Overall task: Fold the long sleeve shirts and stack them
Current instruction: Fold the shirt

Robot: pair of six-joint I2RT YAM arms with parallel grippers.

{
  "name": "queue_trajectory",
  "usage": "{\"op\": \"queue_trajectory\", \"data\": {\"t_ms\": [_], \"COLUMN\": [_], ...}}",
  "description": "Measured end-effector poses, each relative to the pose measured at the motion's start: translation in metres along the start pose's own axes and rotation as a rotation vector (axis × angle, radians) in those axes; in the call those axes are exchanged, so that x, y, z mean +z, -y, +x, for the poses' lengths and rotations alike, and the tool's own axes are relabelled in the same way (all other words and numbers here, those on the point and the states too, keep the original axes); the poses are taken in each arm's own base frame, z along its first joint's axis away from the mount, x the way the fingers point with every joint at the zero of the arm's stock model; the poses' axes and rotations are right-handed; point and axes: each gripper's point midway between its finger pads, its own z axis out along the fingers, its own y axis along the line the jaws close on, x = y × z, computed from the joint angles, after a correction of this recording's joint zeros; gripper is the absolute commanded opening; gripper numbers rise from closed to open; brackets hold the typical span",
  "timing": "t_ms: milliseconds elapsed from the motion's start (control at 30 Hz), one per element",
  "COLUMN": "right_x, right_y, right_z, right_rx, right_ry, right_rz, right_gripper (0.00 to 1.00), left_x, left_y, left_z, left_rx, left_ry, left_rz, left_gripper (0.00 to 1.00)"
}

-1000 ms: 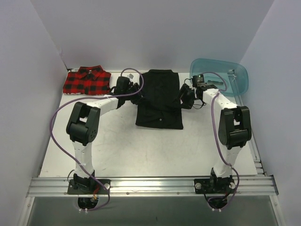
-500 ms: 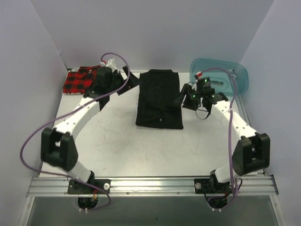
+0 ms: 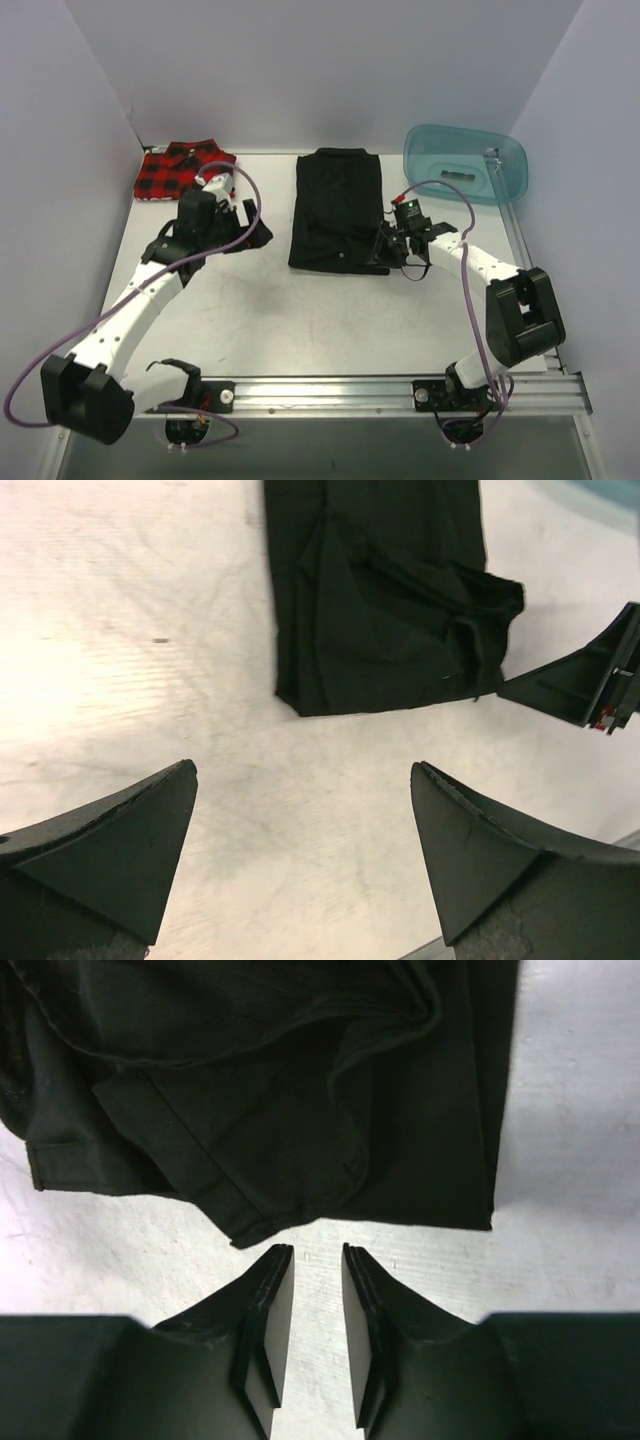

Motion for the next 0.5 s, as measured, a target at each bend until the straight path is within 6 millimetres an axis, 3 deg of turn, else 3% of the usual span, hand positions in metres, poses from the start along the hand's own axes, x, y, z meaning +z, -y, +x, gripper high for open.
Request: {"op": "queue_trajectory", "data": {"t_ms": [133, 300, 500], "right_x": [0.015, 0.034, 0.042], "right_y": [-0.001, -0.008, -0.034], "right_z": [-0.002, -0.015, -0.057], "right_rx": [-0.016, -0.036, -0.085], "right_ry": [-0.021, -0.030, 0.031], "right_rz": [0.007, 0.007, -0.030], "right_gripper": [0.24, 0.23, 0.23], "left_x": [-0.015, -0.015, -0.014], "left_y": [-0.017, -0.042, -0.059], "left_z": [-0.001, 0.006, 0.009], "left_rx": [0.064, 0.049, 0.010], "left_ry": [0.054, 0.050, 0.036], "left_rz": [-0.056, -0.108, -0.129], "left_gripper": [0.97, 0.97, 0.96]}}
